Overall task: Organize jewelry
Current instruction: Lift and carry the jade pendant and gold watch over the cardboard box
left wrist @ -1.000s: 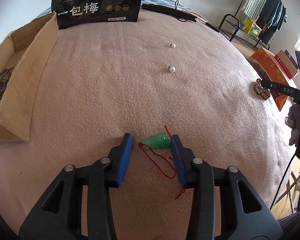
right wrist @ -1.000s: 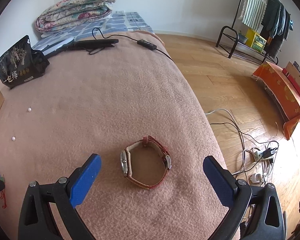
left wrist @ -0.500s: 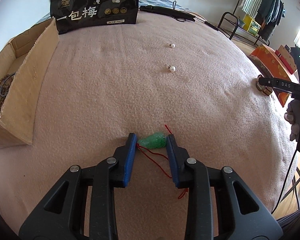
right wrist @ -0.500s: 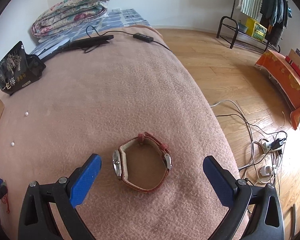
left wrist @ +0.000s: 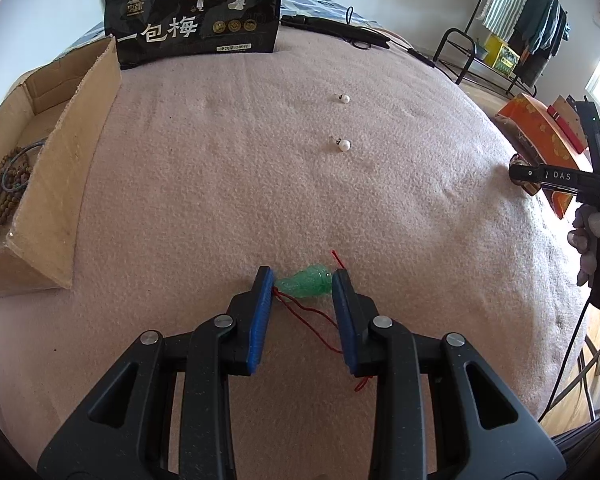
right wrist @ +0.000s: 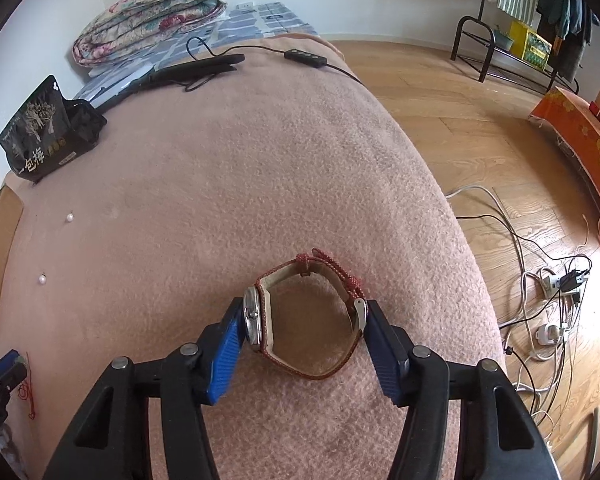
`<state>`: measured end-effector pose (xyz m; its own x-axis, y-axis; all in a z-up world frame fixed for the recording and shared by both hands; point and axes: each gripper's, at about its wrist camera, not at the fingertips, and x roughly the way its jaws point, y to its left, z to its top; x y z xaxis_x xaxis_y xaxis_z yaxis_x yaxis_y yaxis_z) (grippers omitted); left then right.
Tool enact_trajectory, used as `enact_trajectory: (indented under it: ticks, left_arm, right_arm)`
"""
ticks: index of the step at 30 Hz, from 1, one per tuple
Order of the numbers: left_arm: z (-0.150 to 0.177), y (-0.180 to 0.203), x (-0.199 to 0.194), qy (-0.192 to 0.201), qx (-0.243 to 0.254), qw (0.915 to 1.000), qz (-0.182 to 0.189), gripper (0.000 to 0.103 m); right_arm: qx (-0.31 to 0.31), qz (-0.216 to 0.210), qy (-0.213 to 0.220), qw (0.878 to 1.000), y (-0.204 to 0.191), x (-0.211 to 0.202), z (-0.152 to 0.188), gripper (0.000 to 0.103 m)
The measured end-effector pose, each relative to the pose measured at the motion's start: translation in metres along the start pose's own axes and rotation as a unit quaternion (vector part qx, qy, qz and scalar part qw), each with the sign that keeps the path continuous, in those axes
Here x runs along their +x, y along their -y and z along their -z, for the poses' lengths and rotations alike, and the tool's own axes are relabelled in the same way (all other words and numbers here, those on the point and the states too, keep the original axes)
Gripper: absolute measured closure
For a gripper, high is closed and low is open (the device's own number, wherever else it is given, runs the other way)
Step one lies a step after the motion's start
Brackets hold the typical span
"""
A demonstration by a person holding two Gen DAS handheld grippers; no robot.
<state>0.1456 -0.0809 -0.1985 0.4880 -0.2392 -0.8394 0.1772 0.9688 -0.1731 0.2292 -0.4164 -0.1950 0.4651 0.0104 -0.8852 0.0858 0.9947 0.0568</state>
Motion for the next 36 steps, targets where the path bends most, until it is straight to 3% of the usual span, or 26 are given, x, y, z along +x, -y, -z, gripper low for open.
enact_trajectory:
  ticks: [19,36]
  left_arm:
    - [-0.018,-0.017,-0.071,0.057,-0.019,0.9979,0.025,0.073]
    - [-0.047,-0.050,-0.136,0.111,-0.028,0.9929,0.033,0.073]
  right_arm:
    - [-0.027,-0.023,0.066,0.997,-0.037,-0.072,-0.013,0.043]
    - [-0.076,-0.071,0.097,0.990,-0.114,-0.117,-0.019,0.043]
